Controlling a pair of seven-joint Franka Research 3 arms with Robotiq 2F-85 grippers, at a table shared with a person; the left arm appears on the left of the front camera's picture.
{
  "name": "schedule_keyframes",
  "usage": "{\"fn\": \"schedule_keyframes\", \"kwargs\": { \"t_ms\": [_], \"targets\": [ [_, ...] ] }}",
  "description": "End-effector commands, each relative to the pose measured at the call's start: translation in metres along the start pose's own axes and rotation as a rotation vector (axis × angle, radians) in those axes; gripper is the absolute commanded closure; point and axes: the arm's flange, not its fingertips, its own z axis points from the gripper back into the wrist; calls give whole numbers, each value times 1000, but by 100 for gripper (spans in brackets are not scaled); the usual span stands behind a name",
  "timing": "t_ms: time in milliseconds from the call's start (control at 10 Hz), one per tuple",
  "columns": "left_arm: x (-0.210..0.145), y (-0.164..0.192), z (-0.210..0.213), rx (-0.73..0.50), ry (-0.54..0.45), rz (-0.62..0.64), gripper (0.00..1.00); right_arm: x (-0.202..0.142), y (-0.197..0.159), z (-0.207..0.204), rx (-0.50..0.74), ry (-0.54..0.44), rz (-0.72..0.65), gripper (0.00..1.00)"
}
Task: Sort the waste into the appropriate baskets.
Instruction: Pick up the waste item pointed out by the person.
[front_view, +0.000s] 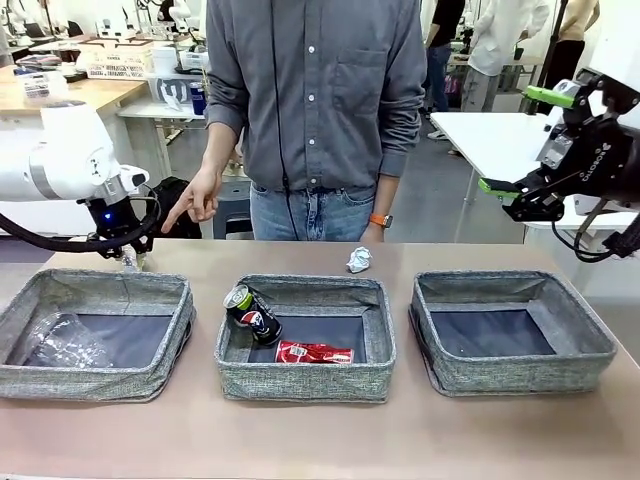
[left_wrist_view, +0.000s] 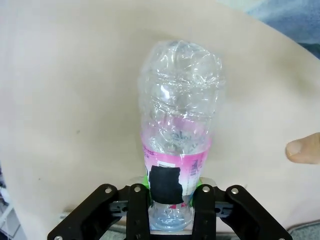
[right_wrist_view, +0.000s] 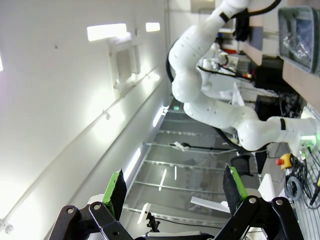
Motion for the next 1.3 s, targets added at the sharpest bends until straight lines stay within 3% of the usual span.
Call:
{"fn": "schedule_keyframes", "kwargs": {
  "t_ms": [0, 200, 400, 500, 600, 800, 900, 1000, 1100, 1200],
  "targets": [
    [-16, 8, 20, 65, -9, 28, 90, -1, 4, -2, 24, -1, 11, 0],
    [-24, 15, 42, 71, -25, 31, 90, -1, 4, -2, 24, -1, 11, 0],
    [-42, 19, 93, 12, -70, 46, 90, -1, 4, -2, 24, -1, 11, 0],
    [-71, 21, 134, -56, -101, 17, 90, -1, 4, -2, 24, -1, 11, 0],
    [-117, 24, 176, -117, -48, -19, 90, -1, 4, -2, 24, -1, 11, 0],
    [-201, 34, 212, -194, 49, -203, 90, -1, 4, -2, 24, -1, 11, 0],
    [-240, 40, 215, -195, 0, -310, 90, -1, 4, -2, 24, -1, 11, 0],
    [-256, 45, 208, -142, -71, -348, 90, -1, 4, -2, 24, -1, 11, 0],
    [-208, 20, 216, -186, 17, -213, 90, -1, 4, -2, 24, -1, 11, 0],
    [-208, 20, 216, -186, 17, -213, 90, -1, 4, -2, 24, -1, 11, 0]
  ]
}}
